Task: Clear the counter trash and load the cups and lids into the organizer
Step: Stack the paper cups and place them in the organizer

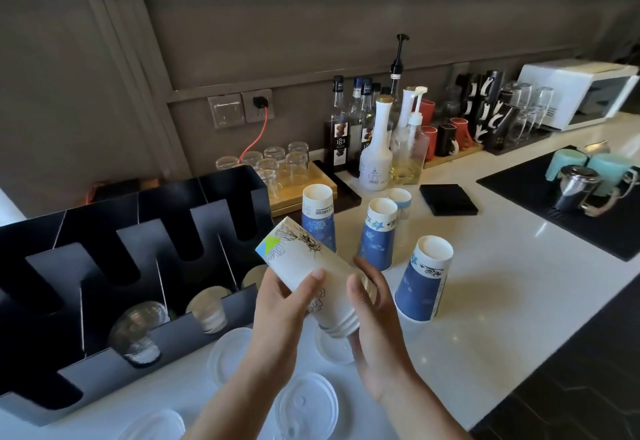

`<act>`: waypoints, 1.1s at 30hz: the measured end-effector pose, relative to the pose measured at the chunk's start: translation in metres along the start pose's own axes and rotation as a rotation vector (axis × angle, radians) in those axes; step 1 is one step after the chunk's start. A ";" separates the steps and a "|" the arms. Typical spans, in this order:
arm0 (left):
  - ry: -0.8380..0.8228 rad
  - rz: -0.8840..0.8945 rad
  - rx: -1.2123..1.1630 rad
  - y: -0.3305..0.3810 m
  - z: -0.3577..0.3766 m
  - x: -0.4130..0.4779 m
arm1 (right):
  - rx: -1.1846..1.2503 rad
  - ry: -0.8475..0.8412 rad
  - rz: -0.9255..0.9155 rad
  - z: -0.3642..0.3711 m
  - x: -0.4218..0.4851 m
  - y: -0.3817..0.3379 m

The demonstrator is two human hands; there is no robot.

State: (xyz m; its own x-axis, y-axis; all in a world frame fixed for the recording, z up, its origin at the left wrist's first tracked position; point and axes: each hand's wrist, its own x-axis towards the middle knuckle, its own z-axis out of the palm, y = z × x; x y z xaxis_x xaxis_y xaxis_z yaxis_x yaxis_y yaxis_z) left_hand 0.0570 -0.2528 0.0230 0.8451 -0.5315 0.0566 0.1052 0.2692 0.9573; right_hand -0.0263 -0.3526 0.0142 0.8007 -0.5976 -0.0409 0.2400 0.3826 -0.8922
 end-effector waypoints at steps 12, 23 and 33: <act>-0.206 -0.177 0.000 -0.013 -0.004 -0.004 | -0.187 0.043 -0.080 0.000 0.010 0.003; -0.059 -0.061 0.129 -0.018 -0.009 0.027 | -0.763 0.184 -0.314 -0.068 0.099 -0.089; 0.087 -0.011 0.251 -0.025 0.024 0.065 | -1.303 0.124 -0.049 -0.132 0.241 -0.125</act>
State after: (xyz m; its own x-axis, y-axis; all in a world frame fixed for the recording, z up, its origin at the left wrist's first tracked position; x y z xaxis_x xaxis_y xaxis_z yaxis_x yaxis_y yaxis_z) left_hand 0.0967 -0.3136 0.0098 0.8875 -0.4597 0.0315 -0.0093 0.0504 0.9987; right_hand 0.0642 -0.6369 0.0567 0.7344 -0.6783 0.0252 -0.4924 -0.5580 -0.6680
